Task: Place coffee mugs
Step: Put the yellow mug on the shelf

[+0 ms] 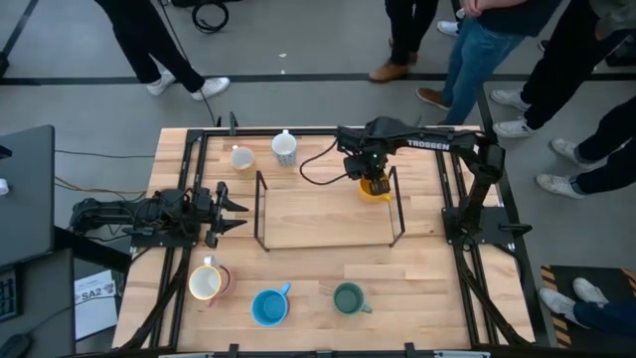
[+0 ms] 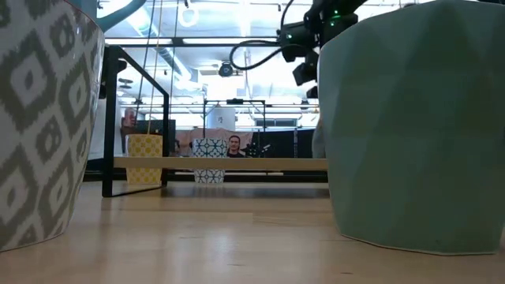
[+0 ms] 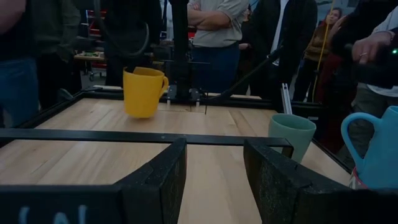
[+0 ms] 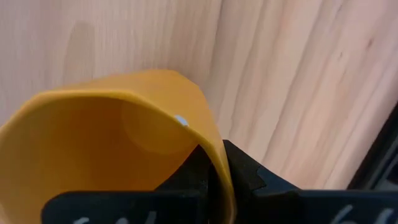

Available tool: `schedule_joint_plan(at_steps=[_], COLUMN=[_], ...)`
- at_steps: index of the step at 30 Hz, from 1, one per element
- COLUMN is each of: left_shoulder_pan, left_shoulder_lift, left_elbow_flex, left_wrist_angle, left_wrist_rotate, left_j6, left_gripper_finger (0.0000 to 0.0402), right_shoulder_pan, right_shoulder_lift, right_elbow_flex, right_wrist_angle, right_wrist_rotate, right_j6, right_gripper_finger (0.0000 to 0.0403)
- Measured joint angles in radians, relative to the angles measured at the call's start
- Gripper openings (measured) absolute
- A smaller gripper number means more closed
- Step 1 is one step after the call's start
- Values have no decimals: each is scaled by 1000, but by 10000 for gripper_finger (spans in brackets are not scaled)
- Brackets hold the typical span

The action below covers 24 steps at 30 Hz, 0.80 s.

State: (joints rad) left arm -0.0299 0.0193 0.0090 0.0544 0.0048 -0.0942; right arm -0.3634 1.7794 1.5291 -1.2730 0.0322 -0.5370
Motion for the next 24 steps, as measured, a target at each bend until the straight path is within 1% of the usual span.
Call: schedule_joint_plan(at_steps=[2,5,14,24], left_shoulder_pan=[0,0,0,0], left_shoulder_lift=[0,0,0,0], left_elbow_flex=[0,0,0,0], left_wrist_angle=[0,0,0,0], left_wrist_rotate=[0,0,0,0], left_j6=[0,0,0,0], left_gripper_finger=[167,167,167,167], right_shoulder_pan=[-1,-3,-7,-10], right_shoulder_lift=[0,0,0,0], right_elbow_flex=[-12,-34,-53,-53], right_wrist_angle=[26,3,15,15], right_wrist_rotate=[0,0,2,5], right_j6=[-2,-6,-6,-8], right_gripper_finger=[31,31,32,56])
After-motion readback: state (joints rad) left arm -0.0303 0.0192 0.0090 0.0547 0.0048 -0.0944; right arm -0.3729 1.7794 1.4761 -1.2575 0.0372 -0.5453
